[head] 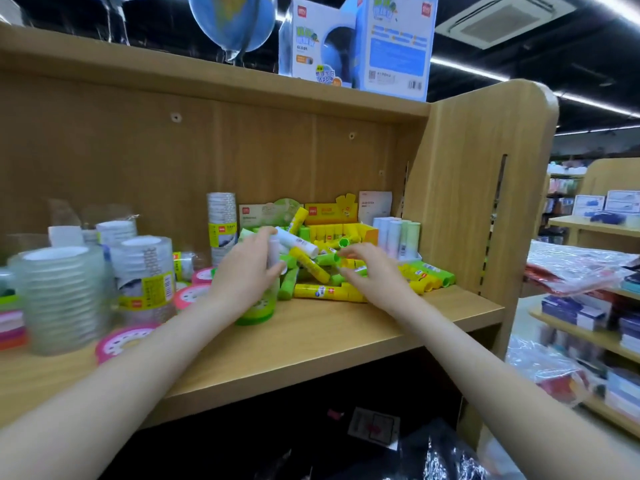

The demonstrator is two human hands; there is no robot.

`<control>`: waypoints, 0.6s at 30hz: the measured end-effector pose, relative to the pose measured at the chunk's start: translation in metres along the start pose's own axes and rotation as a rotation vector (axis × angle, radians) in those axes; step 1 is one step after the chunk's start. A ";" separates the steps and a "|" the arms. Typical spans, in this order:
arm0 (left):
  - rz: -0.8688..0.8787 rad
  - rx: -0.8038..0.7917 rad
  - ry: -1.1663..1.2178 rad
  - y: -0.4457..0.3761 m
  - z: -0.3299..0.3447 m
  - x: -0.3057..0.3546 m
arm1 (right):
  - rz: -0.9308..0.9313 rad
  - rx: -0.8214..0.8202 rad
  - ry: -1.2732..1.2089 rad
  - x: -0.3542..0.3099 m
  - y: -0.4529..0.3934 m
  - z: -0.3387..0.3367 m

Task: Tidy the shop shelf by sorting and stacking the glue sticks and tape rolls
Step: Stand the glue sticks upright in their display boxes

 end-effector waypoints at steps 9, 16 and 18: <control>0.047 0.308 0.396 0.005 -0.017 0.003 | 0.019 -0.007 0.295 -0.036 -0.053 0.043; 0.150 0.314 0.408 0.005 -0.014 0.020 | 0.229 0.425 -0.273 -0.009 -0.048 0.012; 0.259 0.268 0.258 0.009 -0.006 0.034 | 0.358 0.492 -0.434 0.007 -0.037 0.002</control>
Point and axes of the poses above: each hand's wrist, its own y-axis away from the middle knuckle, its own z-axis out of the palm, x = y × z, the point moved 5 cm from there along -y, towards the middle knuckle, and after that the axes turned 14 degrees about y, right-handed, at the moved point
